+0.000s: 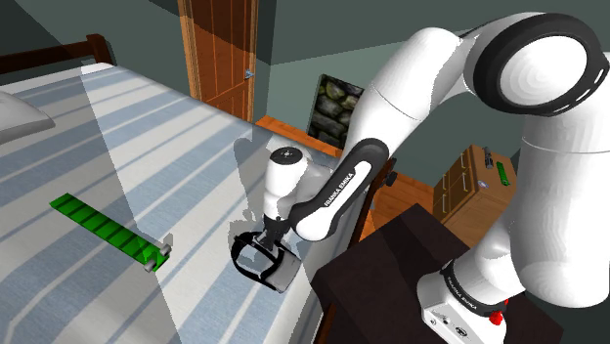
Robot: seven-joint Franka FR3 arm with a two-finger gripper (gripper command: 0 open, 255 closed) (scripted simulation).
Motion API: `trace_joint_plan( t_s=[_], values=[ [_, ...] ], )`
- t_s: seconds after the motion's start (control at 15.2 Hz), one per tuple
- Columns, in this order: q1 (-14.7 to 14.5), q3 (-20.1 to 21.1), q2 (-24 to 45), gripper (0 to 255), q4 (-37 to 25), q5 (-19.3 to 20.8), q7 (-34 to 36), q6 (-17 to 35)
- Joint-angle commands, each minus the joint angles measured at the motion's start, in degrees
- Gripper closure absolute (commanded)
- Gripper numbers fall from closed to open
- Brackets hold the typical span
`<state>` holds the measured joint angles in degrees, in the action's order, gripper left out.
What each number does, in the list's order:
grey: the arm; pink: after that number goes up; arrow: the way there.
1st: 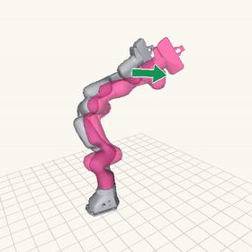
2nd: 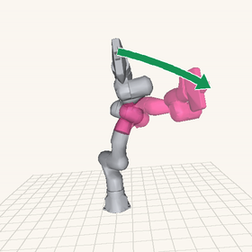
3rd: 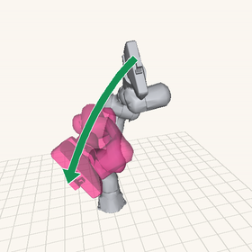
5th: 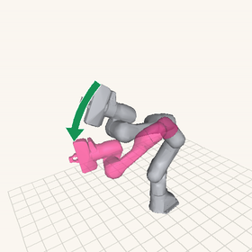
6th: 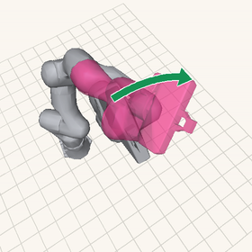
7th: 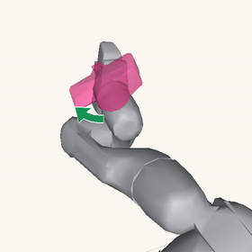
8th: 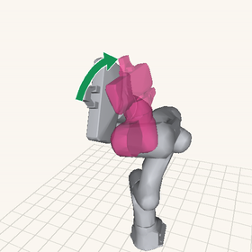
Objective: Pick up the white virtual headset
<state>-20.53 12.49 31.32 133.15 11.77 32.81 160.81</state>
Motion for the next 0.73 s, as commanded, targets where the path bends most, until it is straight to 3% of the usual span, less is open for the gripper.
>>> trace_joint_plan(
  t_s=[0.0,0.66],
  values=[
    [0.56,0.64,-1.47,255,0.47,-0.48,-0.36,-1.02],
    [3.38,4.25,-9.63,255,2.54,-3.99,-2.66,-7.07]
  ],
)
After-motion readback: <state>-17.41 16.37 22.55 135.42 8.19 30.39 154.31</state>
